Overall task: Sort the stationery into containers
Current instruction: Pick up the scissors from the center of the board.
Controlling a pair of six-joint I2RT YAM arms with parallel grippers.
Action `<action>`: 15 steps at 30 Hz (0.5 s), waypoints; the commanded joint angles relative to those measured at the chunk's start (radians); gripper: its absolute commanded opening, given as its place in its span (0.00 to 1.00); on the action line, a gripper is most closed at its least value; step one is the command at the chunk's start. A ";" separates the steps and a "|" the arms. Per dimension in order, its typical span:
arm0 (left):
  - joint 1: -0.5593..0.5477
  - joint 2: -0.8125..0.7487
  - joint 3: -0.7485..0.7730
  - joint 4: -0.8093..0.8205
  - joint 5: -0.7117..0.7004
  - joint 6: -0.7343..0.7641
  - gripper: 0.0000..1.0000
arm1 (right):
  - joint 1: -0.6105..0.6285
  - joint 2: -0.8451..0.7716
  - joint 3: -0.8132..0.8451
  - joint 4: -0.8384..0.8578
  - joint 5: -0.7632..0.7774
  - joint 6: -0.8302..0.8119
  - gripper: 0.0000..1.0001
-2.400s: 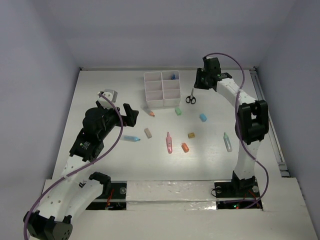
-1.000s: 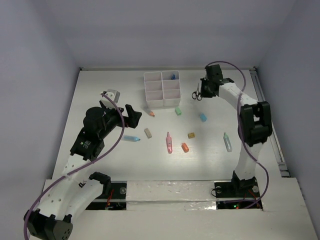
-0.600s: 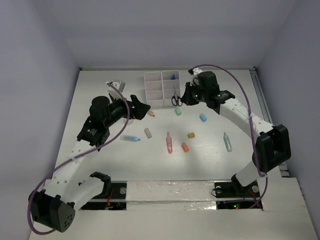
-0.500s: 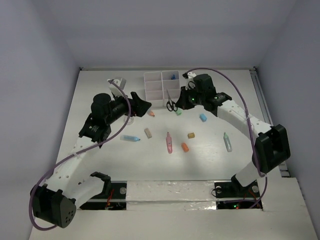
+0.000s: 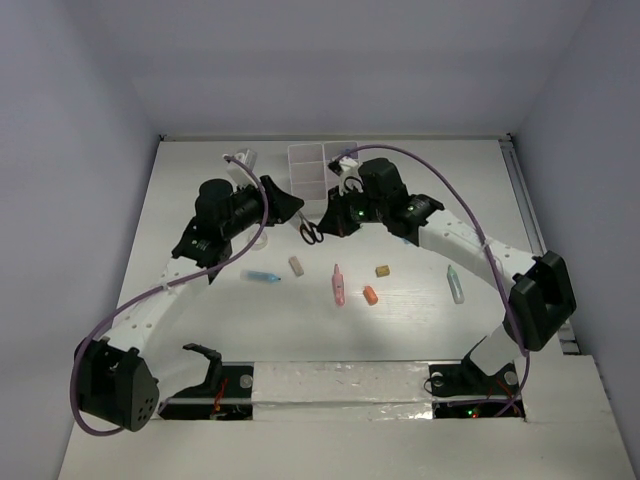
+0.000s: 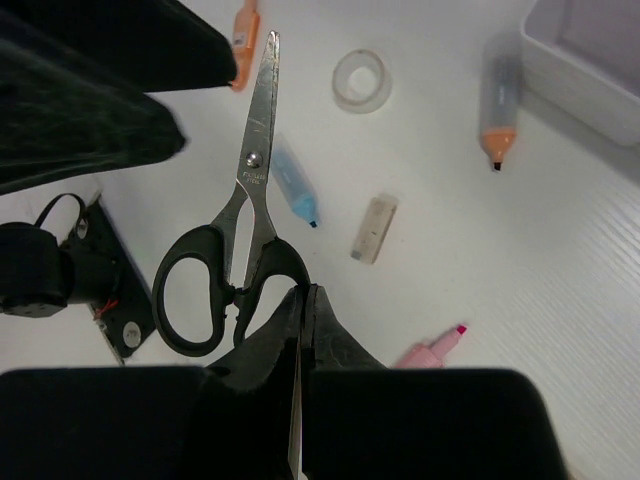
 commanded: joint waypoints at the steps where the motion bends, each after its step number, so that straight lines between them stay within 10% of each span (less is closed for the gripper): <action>1: 0.007 -0.007 0.009 0.084 0.008 -0.028 0.36 | 0.034 -0.021 0.054 0.065 0.033 -0.019 0.00; 12: 0.007 0.016 0.015 0.007 -0.062 -0.018 0.32 | 0.087 -0.036 0.055 0.085 0.240 -0.079 0.00; 15: 0.007 -0.005 0.014 0.003 -0.088 -0.010 0.51 | 0.087 -0.024 0.067 0.071 0.303 -0.088 0.00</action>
